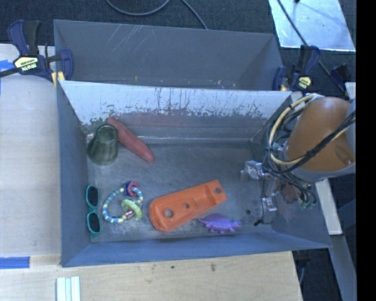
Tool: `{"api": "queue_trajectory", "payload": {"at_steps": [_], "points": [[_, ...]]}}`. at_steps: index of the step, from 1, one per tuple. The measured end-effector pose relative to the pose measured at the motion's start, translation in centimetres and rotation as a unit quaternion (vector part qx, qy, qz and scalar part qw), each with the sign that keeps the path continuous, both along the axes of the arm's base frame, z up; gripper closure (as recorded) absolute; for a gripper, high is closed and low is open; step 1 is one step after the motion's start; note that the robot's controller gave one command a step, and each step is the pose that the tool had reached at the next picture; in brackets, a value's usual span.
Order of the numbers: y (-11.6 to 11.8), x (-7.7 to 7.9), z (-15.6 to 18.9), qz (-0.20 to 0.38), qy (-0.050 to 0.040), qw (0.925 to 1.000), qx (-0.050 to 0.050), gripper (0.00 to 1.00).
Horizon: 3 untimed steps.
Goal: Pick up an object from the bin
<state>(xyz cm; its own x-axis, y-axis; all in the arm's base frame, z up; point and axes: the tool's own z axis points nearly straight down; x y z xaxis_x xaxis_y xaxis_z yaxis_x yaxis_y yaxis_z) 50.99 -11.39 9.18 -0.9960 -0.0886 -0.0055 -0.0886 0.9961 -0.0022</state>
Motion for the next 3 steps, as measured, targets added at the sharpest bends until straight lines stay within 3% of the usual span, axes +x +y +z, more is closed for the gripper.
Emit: {"api": "queue_trajectory", "payload": {"at_steps": [1,2,3], "points": [[1.5,-0.3,-1.1,0.012,-0.0002,0.9999,0.000,0.00],[6.1,1.1,-1.4,0.119,-0.0021,0.9929,-0.002,0.00],[9.9,1.4,-1.6,0.122,-0.0015,0.9925,0.000,0.00]]}}
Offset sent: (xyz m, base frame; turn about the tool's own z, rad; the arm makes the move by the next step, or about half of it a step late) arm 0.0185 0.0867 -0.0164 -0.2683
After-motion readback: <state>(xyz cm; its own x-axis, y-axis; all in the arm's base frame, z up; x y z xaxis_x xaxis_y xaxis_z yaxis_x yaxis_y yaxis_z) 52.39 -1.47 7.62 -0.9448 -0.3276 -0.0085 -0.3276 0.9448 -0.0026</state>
